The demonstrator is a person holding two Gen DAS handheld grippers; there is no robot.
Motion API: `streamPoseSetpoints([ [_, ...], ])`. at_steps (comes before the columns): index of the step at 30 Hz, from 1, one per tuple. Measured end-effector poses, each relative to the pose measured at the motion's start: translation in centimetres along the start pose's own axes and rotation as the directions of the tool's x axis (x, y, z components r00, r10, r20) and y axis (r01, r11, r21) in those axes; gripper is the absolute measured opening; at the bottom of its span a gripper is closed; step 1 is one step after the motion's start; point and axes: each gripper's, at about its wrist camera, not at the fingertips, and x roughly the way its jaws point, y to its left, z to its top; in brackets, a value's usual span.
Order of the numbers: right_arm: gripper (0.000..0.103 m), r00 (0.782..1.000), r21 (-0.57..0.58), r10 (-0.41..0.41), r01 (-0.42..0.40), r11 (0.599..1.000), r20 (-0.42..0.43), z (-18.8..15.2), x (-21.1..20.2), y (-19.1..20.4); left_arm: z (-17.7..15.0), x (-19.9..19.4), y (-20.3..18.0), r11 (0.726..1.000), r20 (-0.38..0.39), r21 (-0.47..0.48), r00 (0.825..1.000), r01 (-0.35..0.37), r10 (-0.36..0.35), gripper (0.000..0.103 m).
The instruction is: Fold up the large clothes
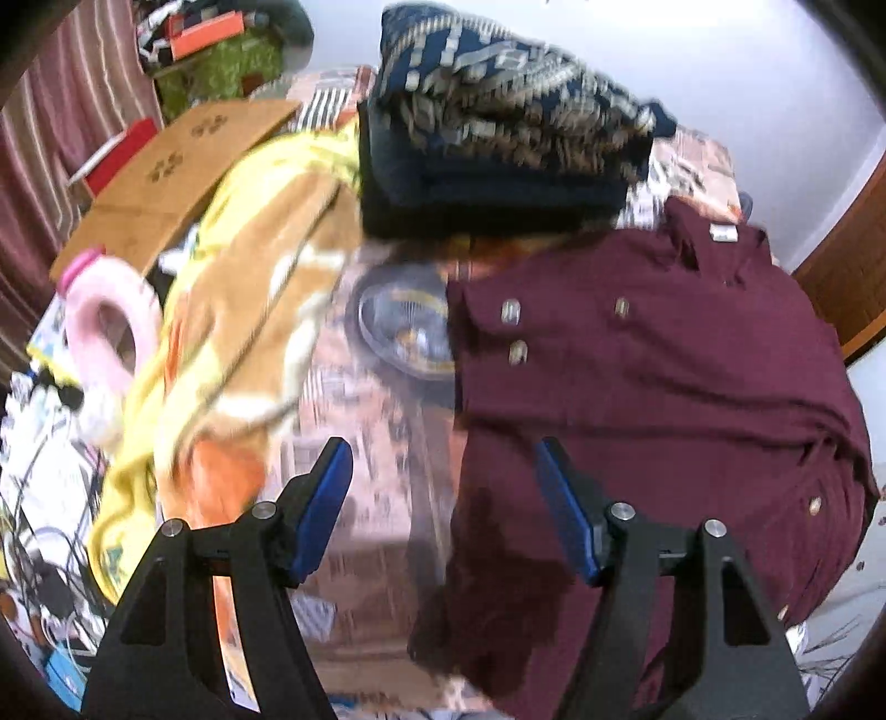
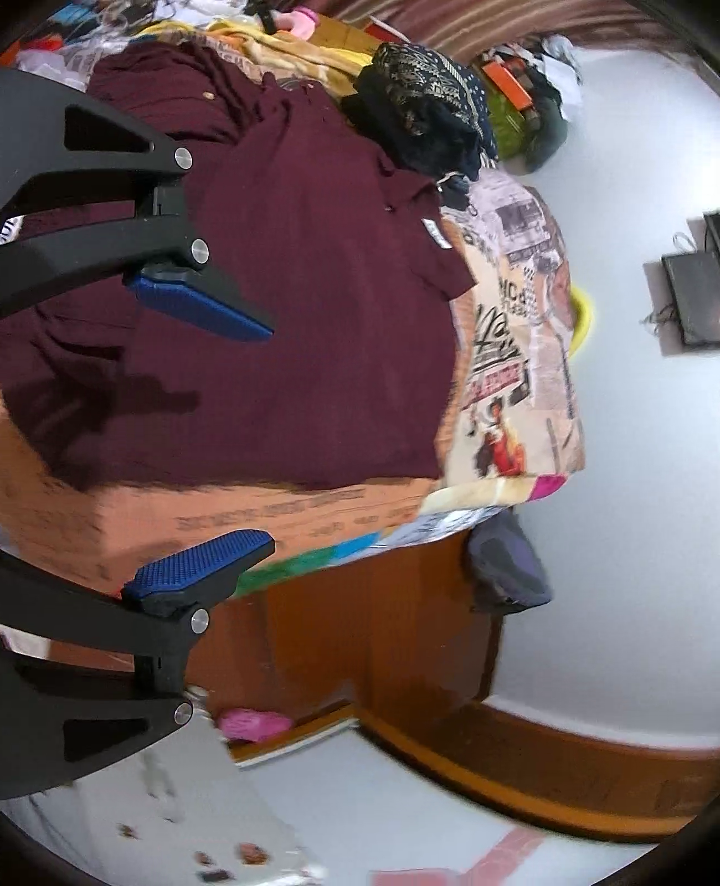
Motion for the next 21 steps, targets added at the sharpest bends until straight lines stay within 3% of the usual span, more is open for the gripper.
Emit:
streamPoseSetpoints([
  [5, 0.067, 0.998, 0.079, -0.004, 0.009, 0.997, -0.057, -3.4, 0.0, -0.5, -2.8, 0.2, -0.5, 1.000, -0.049, 0.023, 0.999, 0.016, -0.015, 0.067],
  [10, 0.067, 0.992, 0.097, -0.020, 0.032, 0.995, -0.124, -5.8, 0.6, -0.5, -5.5, 0.2, -0.9, 0.997, -0.094, 0.011, 0.992, 0.081, -0.080, 0.067],
  [14, 0.067, 0.985, 0.134, 0.019, 0.004, 0.991, -0.169, -7.4, 1.2, -0.6, -7.5, 1.4, -1.0, 0.995, -0.149, 0.023, 0.984, 0.101, -0.097, 0.067],
  [18, 0.067, 0.978, 0.170, 0.080, -0.047, 0.984, -0.194, -8.6, 2.0, -0.2, -9.0, 2.8, -0.7, 0.986, -0.222, -0.042, 0.960, 0.163, -0.168, 0.067],
  [21, 0.067, 0.977, 0.169, 0.084, -0.051, 0.984, -0.196, -9.0, 2.7, 0.3, -9.6, 3.5, -0.5, 0.962, -0.242, -0.108, 0.932, 0.250, -0.270, 0.067],
])
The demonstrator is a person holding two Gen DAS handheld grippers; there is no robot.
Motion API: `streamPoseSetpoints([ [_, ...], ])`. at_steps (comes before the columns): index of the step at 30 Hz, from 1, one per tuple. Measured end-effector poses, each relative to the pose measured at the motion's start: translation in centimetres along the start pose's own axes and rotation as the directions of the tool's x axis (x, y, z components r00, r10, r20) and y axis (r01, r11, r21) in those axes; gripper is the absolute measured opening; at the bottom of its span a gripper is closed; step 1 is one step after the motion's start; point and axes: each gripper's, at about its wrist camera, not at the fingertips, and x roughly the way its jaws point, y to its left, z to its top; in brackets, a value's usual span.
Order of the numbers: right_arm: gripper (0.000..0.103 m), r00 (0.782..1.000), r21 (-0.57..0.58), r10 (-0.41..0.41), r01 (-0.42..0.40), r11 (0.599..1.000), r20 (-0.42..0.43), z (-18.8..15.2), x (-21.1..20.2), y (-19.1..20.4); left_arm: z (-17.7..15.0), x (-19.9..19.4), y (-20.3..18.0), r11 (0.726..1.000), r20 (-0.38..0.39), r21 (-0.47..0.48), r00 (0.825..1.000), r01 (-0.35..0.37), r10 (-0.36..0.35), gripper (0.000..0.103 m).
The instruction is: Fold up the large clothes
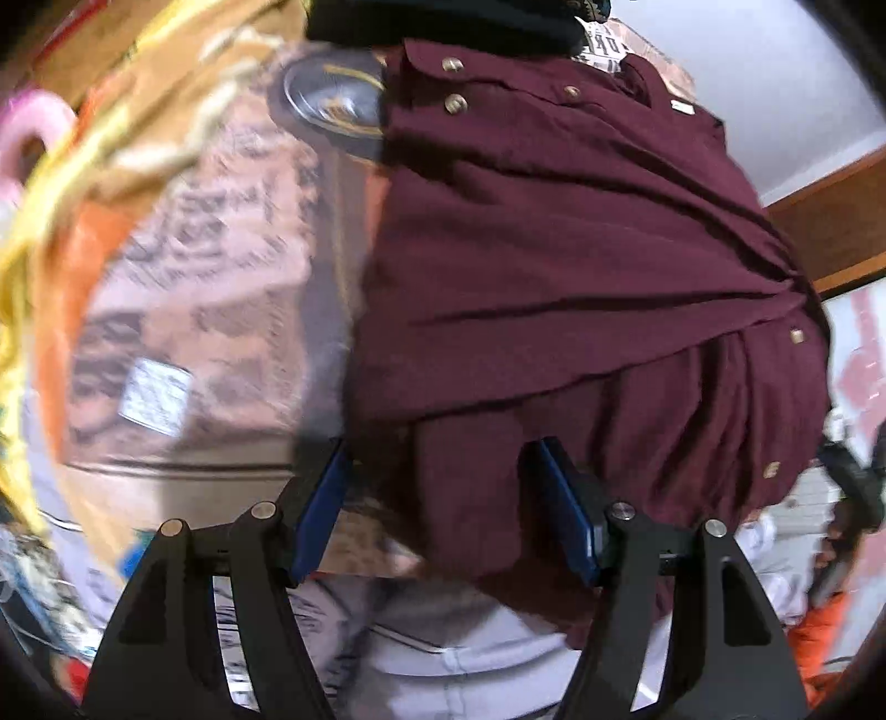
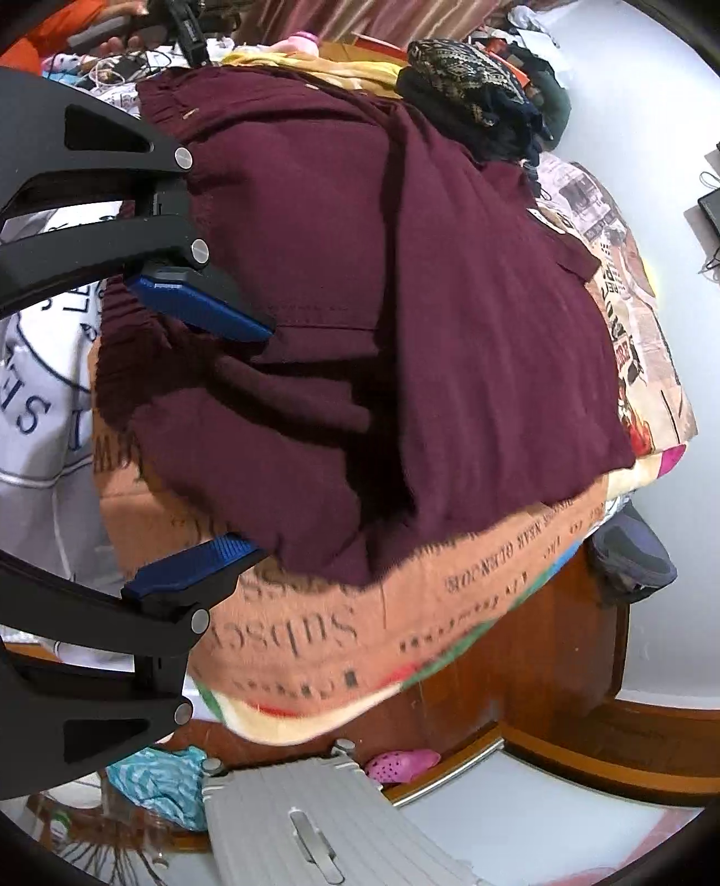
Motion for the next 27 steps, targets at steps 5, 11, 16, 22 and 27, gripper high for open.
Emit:
streamPoseSetpoints([
  [5, 0.065, 1.000, 0.024, 0.008, -0.008, 1.000, 0.029, 0.8, 0.6, 0.5, 0.3, 1.0, 0.8, 0.984, -0.007, -0.117, 0.991, 0.136, -0.137, 0.067],
  [11, 0.017, 0.995, 0.054, 0.055, -0.060, 0.997, 0.083, 1.0, -1.1, 0.8, 0.4, -0.1, -0.3, 0.971, 0.029, -0.081, 0.975, 0.223, -0.222, 0.030],
  [16, 0.008, 0.983, 0.071, 0.121, -0.132, 0.989, 0.138, 1.8, -2.8, 1.1, 1.4, -2.7, -1.9, 0.971, 0.107, -0.019, 0.966, 0.240, -0.237, 0.015],
  [22, 0.007, 0.963, -0.008, 0.153, -0.155, 0.988, 0.223, 4.6, -5.1, 3.5, 4.6, -6.2, -3.7, 0.957, 0.208, 0.027, 0.934, 0.290, -0.289, 0.011],
  [27, 0.007, 0.942, -0.056, 0.178, -0.169, 0.984, 0.283, 8.2, -5.6, 4.4, 8.2, -9.2, -5.0, 0.943, 0.296, 0.084, 0.896, 0.321, -0.331, 0.010],
])
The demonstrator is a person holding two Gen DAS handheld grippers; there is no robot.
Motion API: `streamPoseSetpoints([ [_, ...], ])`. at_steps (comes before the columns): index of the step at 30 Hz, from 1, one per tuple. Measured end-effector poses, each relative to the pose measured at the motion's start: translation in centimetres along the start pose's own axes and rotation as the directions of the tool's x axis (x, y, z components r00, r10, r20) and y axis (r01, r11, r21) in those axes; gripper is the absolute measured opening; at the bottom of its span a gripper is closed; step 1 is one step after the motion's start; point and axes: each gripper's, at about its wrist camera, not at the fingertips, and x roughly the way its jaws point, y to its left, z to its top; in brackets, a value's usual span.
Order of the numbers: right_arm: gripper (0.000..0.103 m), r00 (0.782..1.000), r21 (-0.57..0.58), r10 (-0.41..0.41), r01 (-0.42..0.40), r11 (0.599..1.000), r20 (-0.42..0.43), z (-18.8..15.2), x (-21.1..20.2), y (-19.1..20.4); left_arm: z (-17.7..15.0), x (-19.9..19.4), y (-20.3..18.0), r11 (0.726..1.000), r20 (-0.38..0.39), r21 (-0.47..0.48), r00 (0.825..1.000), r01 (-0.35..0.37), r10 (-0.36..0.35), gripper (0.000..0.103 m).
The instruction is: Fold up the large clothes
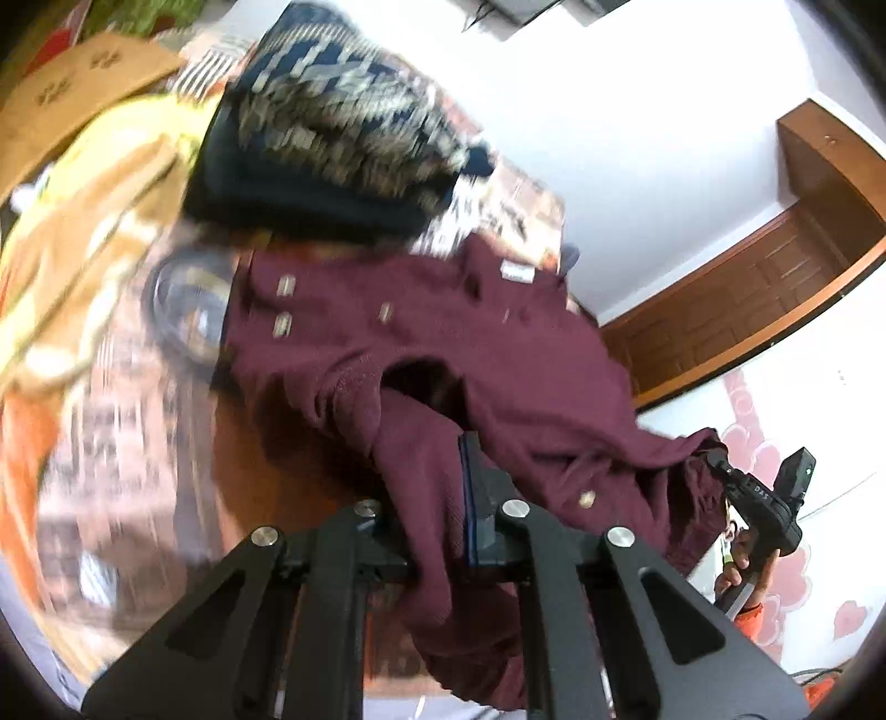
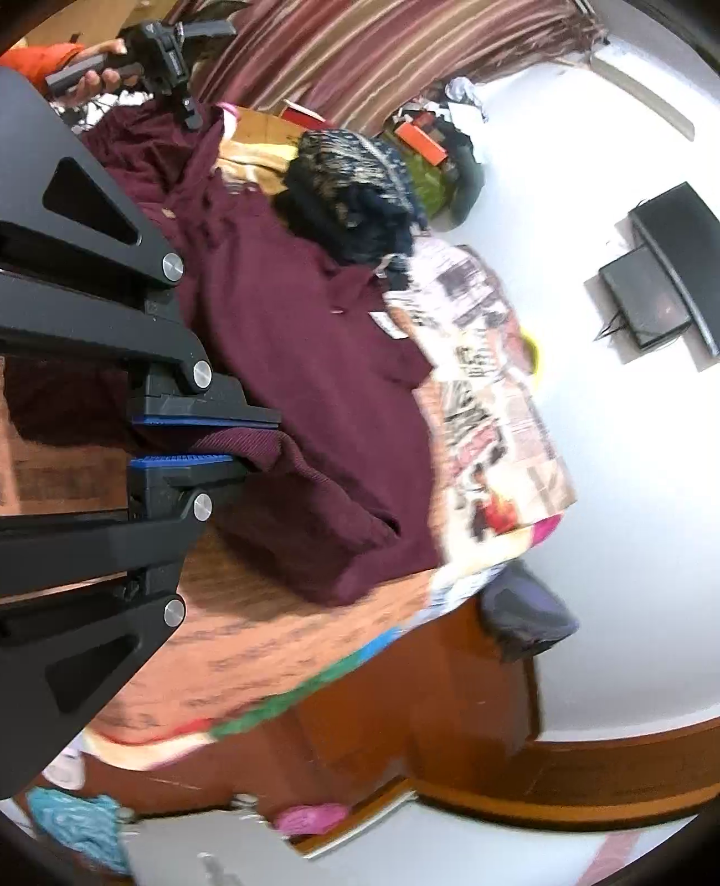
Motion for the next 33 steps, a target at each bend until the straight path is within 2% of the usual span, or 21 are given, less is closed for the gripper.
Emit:
streamPoseSetpoints([
  [7, 0.006, 0.998, -0.001, -0.013, 0.013, 1.000, 0.055, 6.2, 3.2, -0.2, 6.2, 0.8, -0.7, 0.999, 0.101, 0.028, 0.995, 0.018, -0.021, 0.010],
  [11, 0.006, 0.997, 0.007, -0.044, 0.044, 0.999, 0.058, 8.8, 6.3, -0.5, 9.7, 2.8, -0.3, 1.000, 0.141, 0.017, 0.990, -0.019, 0.017, 0.010],
  [15, 0.006, 0.996, 0.026, -0.084, 0.083, 0.996, 0.023, 9.9, 10.0, -1.5, 11.7, 6.9, 1.4, 0.995, 0.104, -0.011, 0.990, -0.097, 0.098, 0.011],
  [19, 0.007, 0.994, 0.049, -0.099, 0.101, 0.994, -0.045, 10.0, 13.8, -2.8, 12.3, 11.6, 3.6, 0.984, 0.014, -0.043, 0.984, -0.175, 0.175, 0.011],
  [24, 0.007, 0.987, 0.076, -0.112, 0.121, 0.990, -0.112, 9.8, 17.1, -4.1, 11.7, 14.1, 5.8, 0.976, -0.047, -0.092, 0.980, -0.199, 0.195, 0.015],
  [30, 0.008, 0.987, 0.064, -0.110, 0.118, 0.991, -0.117, 9.8, 17.3, -4.2, 11.6, 13.7, 3.7, 0.964, -0.058, 0.017, 0.962, -0.265, 0.265, 0.019],
  [33, 0.012, 0.985, 0.031, -0.118, 0.123, 0.992, -0.125, 10.2, 16.7, -3.5, 11.9, 12.7, 1.8, 0.958, -0.052, 0.083, 0.959, -0.274, 0.278, 0.027],
])
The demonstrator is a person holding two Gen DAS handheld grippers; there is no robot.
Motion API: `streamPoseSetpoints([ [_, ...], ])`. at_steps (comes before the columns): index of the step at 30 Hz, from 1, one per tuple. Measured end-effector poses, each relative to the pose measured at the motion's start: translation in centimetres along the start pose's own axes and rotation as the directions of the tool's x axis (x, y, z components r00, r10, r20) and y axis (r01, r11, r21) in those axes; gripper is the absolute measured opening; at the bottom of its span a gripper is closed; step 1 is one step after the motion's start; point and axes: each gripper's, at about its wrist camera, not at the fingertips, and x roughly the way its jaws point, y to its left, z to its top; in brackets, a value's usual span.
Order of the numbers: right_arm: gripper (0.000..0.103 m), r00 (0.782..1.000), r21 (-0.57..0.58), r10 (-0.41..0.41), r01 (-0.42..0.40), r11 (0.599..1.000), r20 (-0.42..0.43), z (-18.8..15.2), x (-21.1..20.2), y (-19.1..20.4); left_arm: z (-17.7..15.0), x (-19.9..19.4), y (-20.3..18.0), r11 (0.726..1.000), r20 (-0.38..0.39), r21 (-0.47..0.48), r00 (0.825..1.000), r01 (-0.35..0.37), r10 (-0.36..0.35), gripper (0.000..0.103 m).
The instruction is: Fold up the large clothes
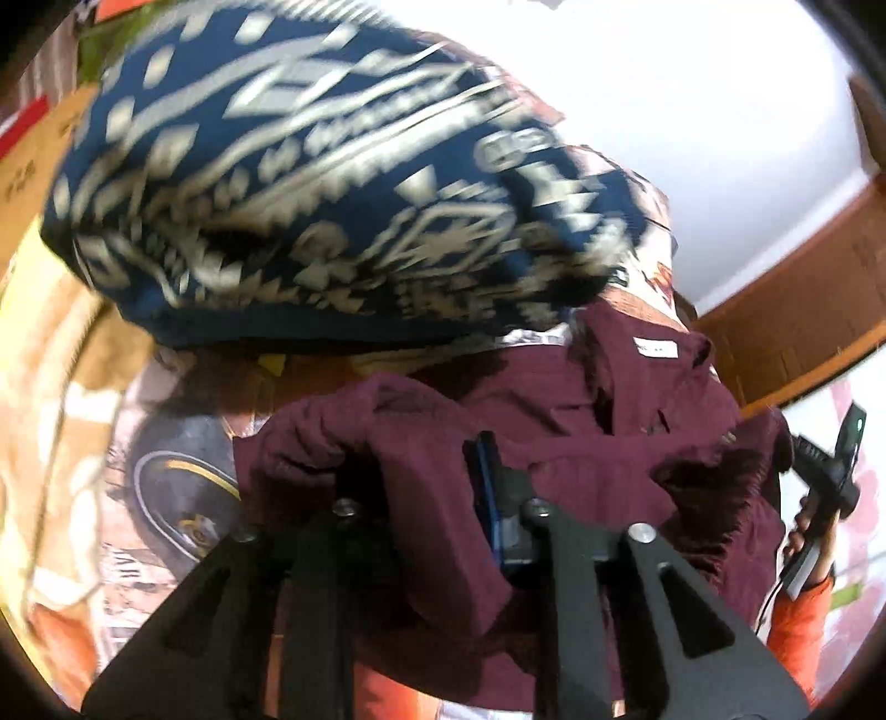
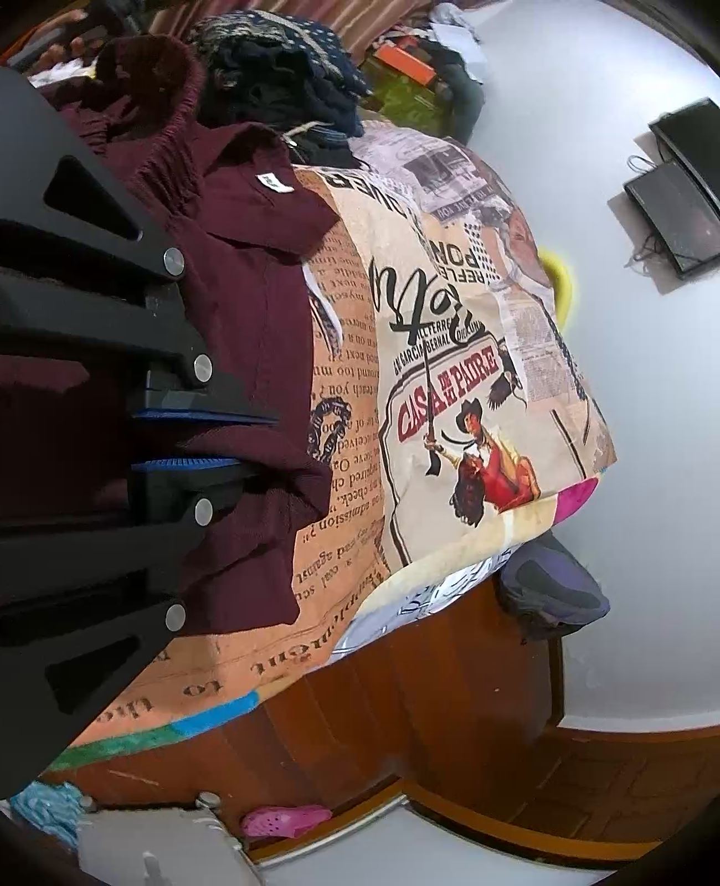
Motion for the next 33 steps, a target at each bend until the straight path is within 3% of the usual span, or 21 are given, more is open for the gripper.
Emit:
streamPoseSetpoints([
  [2, 0.020, 1.000, -0.042, -0.022, 0.022, 0.999, -0.013, 0.2, -0.7, 0.8, 0.0, -1.1, -0.8, 0.999, 0.014, 0.033, 1.000, 0.013, -0.014, 0.036],
  [4, 0.039, 0.999, -0.080, -0.039, 0.038, 0.996, -0.005, 0.2, -1.6, 1.4, -0.1, -2.1, -1.3, 0.998, 0.019, 0.041, 0.998, 0.052, -0.053, 0.046],
  [6, 0.056, 0.998, -0.114, -0.047, 0.050, 0.992, 0.028, 0.0, -3.1, 2.1, -0.3, -3.1, -1.4, 0.995, 0.020, 0.026, 0.996, 0.091, -0.092, 0.048],
  [7, 0.058, 0.998, -0.130, -0.045, 0.051, 0.990, 0.050, -0.2, -4.1, 2.4, -0.4, -3.4, -1.3, 0.995, 0.022, 0.024, 0.995, 0.094, -0.094, 0.048],
  [10, 0.058, 0.997, -0.170, -0.035, 0.047, 0.984, 0.072, -0.7, -5.7, 3.3, -0.9, -4.3, -1.5, 0.994, 0.033, 0.014, 0.994, 0.106, -0.106, 0.048],
  [12, 0.058, 0.996, -0.199, -0.028, 0.044, 0.979, 0.080, -1.3, -6.8, 4.1, -1.4, -5.5, -1.8, 0.988, 0.056, 0.026, 0.986, 0.153, -0.155, 0.049],
  [14, 0.058, 0.996, -0.226, -0.028, 0.047, 0.973, 0.086, -1.9, -7.4, 4.8, -1.6, -6.6, -2.2, 0.986, 0.083, 0.051, 0.984, 0.157, -0.161, 0.056],
  [20, 0.058, 0.996, -0.322, -0.013, 0.041, 0.946, 0.089, -4.3, -8.5, 7.1, -2.3, -8.3, -4.2, 0.985, 0.126, 0.169, 0.991, 0.031, -0.053, 0.057],
  [24, 0.058, 0.997, -0.360, 0.001, 0.028, 0.932, 0.079, -5.5, -8.1, 8.7, -3.3, -6.2, -5.4, 0.971, 0.079, 0.237, 0.997, -0.034, 0.015, 0.057],
  [33, 0.058, 0.999, -0.410, 0.020, -0.029, 0.912, -0.028, -8.4, -4.7, 11.2, -6.1, 1.0, -7.1, 0.954, -0.029, 0.291, 0.996, -0.076, 0.089, 0.057],
])
